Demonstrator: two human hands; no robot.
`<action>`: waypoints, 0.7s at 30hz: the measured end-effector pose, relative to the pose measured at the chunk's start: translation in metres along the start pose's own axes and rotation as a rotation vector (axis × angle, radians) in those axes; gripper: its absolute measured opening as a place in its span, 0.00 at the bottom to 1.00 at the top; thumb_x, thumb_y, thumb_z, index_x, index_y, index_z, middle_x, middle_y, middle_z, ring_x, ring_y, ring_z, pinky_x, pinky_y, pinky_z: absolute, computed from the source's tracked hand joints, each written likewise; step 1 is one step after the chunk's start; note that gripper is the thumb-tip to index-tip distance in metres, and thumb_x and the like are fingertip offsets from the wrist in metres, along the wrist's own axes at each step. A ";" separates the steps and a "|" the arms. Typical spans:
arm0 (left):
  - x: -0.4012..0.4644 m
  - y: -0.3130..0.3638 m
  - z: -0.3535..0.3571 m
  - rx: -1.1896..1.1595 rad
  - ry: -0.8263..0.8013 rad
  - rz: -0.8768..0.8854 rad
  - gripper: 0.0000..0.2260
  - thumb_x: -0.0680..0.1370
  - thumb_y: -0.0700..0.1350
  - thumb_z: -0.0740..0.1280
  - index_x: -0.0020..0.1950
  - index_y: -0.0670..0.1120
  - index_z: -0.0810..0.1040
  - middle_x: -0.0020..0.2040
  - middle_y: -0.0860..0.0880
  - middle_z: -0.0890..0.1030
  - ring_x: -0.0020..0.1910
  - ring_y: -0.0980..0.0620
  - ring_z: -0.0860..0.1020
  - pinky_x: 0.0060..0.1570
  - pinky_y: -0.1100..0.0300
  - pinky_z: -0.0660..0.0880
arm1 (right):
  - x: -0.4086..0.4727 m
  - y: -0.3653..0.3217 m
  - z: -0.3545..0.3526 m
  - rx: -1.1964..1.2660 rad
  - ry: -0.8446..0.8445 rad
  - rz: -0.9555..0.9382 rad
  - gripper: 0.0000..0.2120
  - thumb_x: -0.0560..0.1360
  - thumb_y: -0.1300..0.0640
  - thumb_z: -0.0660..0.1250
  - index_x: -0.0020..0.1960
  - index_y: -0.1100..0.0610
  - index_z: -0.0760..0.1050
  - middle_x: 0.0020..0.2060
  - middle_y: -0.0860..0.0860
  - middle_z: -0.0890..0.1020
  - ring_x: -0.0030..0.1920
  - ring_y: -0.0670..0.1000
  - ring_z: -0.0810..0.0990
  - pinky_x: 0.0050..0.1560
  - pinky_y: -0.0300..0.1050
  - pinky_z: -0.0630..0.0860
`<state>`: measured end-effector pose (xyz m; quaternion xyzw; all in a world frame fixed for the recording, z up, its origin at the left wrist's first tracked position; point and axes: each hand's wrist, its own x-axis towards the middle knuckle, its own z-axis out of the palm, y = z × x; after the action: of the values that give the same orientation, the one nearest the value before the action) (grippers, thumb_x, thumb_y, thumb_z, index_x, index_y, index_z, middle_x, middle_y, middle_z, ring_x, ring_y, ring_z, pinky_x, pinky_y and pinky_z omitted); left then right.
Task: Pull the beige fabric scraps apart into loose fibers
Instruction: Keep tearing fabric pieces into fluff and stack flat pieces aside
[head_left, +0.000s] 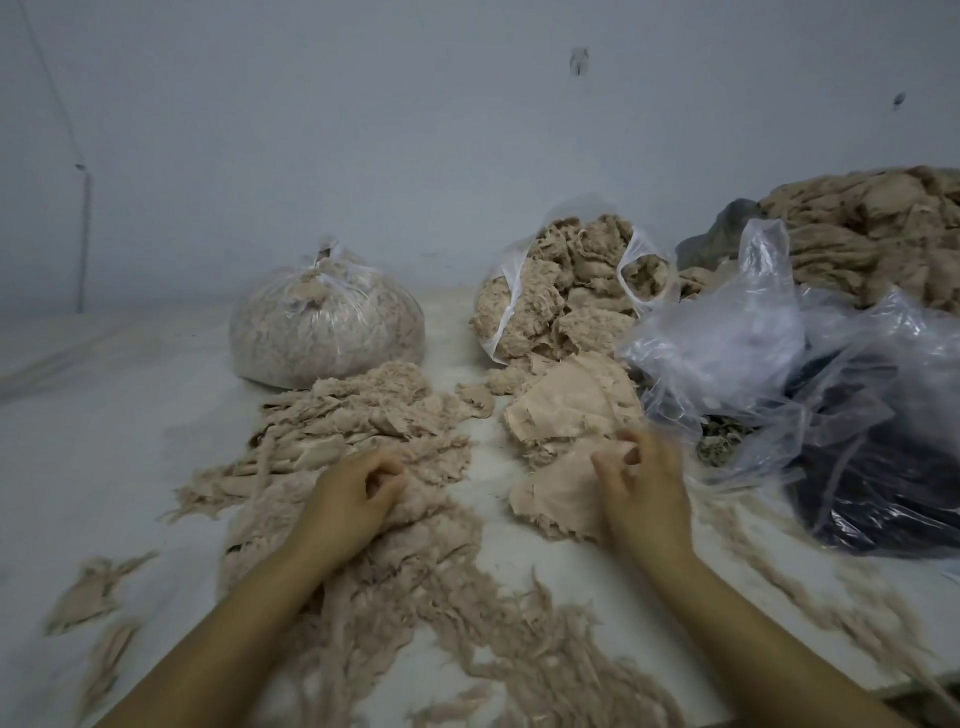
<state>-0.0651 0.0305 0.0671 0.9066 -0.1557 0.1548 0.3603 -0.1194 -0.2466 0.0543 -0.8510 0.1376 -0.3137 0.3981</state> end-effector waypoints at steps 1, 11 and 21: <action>-0.003 -0.004 -0.004 0.041 -0.040 0.038 0.02 0.76 0.45 0.69 0.47 0.52 0.77 0.45 0.56 0.77 0.44 0.59 0.76 0.38 0.75 0.67 | -0.011 -0.006 0.004 0.040 -0.063 -0.094 0.10 0.77 0.53 0.65 0.58 0.51 0.74 0.50 0.49 0.73 0.46 0.47 0.74 0.47 0.42 0.69; -0.022 -0.024 -0.020 0.168 -0.158 -0.035 0.11 0.80 0.38 0.61 0.60 0.43 0.78 0.58 0.47 0.79 0.55 0.51 0.75 0.45 0.68 0.66 | -0.063 -0.036 0.022 -0.082 -0.682 -0.310 0.15 0.75 0.38 0.64 0.48 0.48 0.79 0.36 0.43 0.78 0.36 0.41 0.75 0.38 0.37 0.70; -0.006 -0.023 -0.033 0.056 -0.028 -0.066 0.07 0.78 0.37 0.64 0.51 0.45 0.81 0.49 0.51 0.80 0.46 0.56 0.75 0.38 0.75 0.65 | -0.008 -0.064 0.070 0.332 -0.258 0.009 0.14 0.80 0.57 0.60 0.36 0.55 0.67 0.30 0.49 0.70 0.35 0.51 0.70 0.38 0.45 0.66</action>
<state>-0.0666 0.0703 0.0732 0.9231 -0.1265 0.1342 0.3376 -0.0816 -0.1598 0.0653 -0.8061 0.0358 -0.2187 0.5487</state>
